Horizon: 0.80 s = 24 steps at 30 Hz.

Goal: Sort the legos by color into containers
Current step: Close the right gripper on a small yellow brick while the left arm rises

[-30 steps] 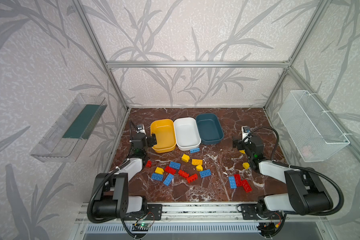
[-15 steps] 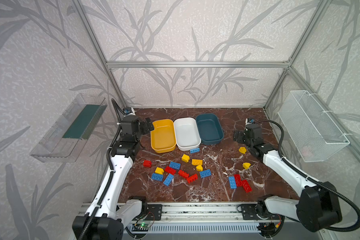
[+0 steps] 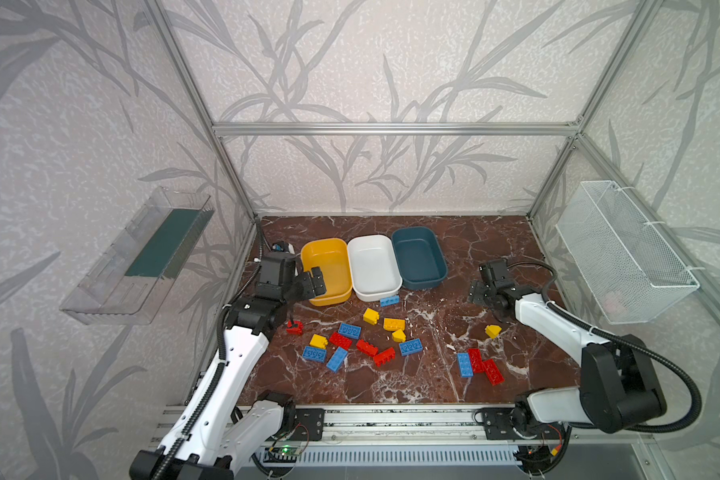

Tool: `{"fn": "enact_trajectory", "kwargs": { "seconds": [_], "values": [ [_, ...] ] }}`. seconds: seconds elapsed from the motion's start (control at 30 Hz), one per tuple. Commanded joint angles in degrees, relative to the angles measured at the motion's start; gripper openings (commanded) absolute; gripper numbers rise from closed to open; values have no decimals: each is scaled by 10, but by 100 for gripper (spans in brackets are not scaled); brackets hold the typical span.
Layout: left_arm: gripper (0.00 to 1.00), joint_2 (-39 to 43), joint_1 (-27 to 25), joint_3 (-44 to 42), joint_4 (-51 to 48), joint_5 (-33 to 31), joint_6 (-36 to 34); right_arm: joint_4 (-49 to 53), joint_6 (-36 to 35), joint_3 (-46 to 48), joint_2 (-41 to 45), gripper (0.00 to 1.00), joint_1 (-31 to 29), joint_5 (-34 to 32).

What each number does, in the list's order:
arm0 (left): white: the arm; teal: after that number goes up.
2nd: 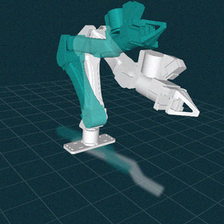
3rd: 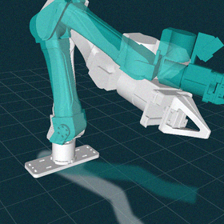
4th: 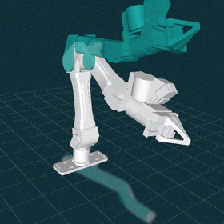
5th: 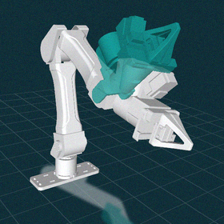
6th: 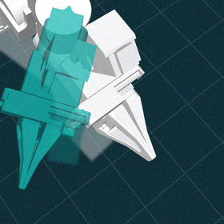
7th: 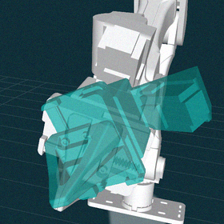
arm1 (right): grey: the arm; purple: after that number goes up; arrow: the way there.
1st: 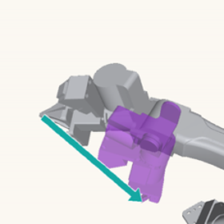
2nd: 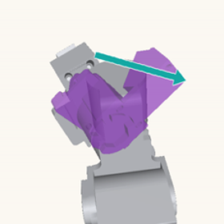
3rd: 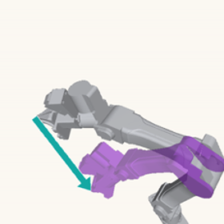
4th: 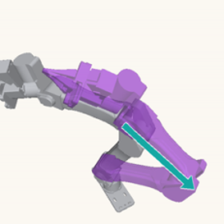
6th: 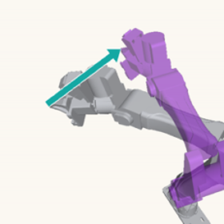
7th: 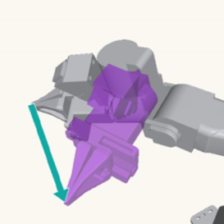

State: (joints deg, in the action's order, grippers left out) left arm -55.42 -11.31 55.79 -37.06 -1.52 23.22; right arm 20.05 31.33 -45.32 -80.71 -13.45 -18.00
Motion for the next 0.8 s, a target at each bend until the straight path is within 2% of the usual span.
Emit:
{"fn": "enact_trajectory", "kwargs": {
  "seconds": [0.0, 0.2, 0.4, 0.57, 0.67, 0.77],
  "values": [
    [99, 15, -4, 2, -10, 15, 3, 12, 41, 6, -27, 82, 19, -9],
    [99, 8, -4, 8, -15, 37, -10, 5, 49, -11, -72, 76, 27, 6],
    [99, 1, -5, 8, -16, 52, -16, -6, 69, -35, -128, 68, 51, 57],
    [99, -4, -5, 7, -16, 53, -19, 31, 74, -73, -175, 62, 62, 110],
    [99, -1, -4, 8, -16, 53, -19, 38, 74, -86, -204, 50, 67, 131],
    [99, 2, -4, 7, -14, 53, -20, 32, 77, -80, -198, 50, 68, 126]
  ]
}}
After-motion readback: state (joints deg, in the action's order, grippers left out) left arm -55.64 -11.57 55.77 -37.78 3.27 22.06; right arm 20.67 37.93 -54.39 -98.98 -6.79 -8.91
